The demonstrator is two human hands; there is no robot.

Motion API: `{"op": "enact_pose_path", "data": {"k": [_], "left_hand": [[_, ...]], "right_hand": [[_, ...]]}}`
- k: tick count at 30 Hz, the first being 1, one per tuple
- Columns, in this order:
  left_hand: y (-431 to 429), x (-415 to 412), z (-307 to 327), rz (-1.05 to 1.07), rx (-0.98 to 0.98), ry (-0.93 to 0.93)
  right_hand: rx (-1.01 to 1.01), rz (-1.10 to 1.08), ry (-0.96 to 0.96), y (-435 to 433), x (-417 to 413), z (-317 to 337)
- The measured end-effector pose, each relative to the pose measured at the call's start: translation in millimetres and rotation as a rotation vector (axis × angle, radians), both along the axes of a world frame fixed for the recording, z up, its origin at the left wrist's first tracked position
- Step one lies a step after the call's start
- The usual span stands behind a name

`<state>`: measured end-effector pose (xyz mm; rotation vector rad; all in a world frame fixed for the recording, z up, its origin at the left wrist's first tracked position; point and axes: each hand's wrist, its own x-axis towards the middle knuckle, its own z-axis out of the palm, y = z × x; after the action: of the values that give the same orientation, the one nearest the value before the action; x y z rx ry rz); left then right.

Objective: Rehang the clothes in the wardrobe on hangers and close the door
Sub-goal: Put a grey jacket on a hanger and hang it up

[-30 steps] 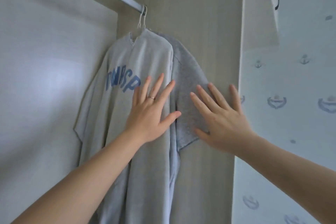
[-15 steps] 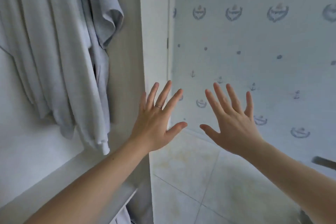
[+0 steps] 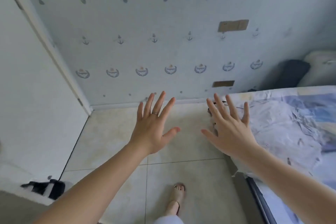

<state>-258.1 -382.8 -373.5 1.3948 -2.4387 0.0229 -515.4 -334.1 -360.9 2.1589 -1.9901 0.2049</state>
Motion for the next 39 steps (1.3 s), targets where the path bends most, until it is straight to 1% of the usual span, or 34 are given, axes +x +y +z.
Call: {"op": "enact_pose_path", "data": {"k": [4,10,20,23,28,34,39], "left_hand": [[-74.6,-77.3,-22.1,-0.178,0.083,-0.007],[-172.8,-194.9,-47.9,-0.479,0.188,-0.105],[-239.9,-349.1,-88.7,-0.826,0.303,-0.23],[-251.9,-394.8,-93.6,-0.89,0.325,-0.249],[-264.5,-480.0,-100.5,-0.935,0.326,-0.304],[-275.0,-572.7,-109.1,-0.884,0.404,-0.372],[-281.5,-637.0,-129.6,-0.838,0.461,-0.41]], "right_hand": [[0.064,-0.231,-0.04,-25.1,-62.9,-21.2],[0.15,-0.62,-0.147,-48.9,-131.3,-51.5],[0.232,-1.083,-0.287,-49.0,-204.7,-99.9],[0.249,-1.159,-0.298,-48.5,-233.3,-109.1],[0.248,-1.232,-0.345,-58.0,-297.3,-124.4],[0.309,-1.25,-0.431,-67.5,-384.9,-131.3],[0.351,-1.231,-0.45,-76.6,-449.3,-149.1]]}}
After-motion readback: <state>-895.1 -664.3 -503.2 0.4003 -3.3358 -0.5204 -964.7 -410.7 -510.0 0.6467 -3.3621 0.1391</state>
